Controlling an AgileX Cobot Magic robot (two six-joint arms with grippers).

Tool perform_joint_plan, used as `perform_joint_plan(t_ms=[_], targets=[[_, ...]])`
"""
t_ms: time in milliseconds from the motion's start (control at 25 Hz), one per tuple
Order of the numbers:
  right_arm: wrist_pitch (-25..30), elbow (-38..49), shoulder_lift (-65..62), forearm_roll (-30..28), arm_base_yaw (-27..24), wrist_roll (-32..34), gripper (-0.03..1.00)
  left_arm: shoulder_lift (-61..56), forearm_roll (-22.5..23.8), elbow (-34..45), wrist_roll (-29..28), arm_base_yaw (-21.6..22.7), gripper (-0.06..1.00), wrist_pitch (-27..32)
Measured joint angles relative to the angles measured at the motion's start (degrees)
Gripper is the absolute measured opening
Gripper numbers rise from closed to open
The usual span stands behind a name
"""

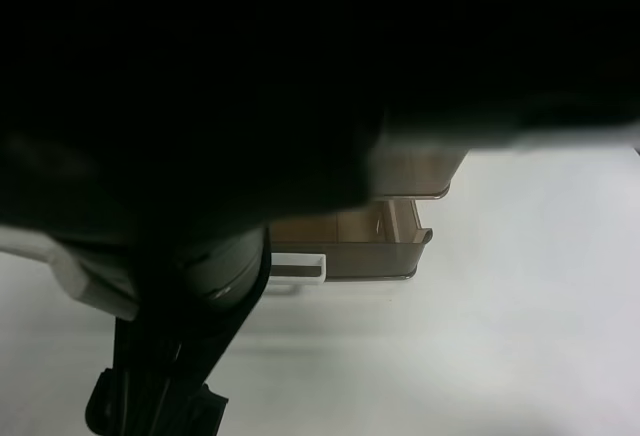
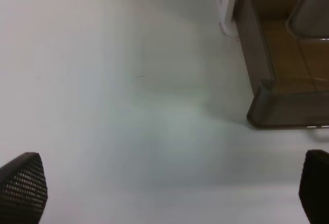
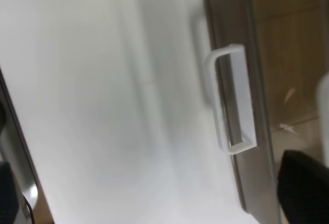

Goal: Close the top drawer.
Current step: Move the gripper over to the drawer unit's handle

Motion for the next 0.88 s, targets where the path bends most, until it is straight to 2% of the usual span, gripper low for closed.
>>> perform_joint_plan(t_ms=[280, 480, 880], targets=[[0.7, 0.0, 4.2, -2.8, -0.2, 0.2, 0.99, 0.0, -0.1, 0.0, 0.0, 0.0, 0.99, 0.0], [1.1, -0.1, 4.2, -3.0, -3.7, 0.2, 0.99, 0.0, -0.1, 0.0, 0.0, 0.0, 0.99, 0.0], [1.5, -0.1, 4.2, 3.0, -8.1, -1.0, 0.99, 0.0, -0.1, 0.0, 0.0, 0.0, 0.99, 0.0]])
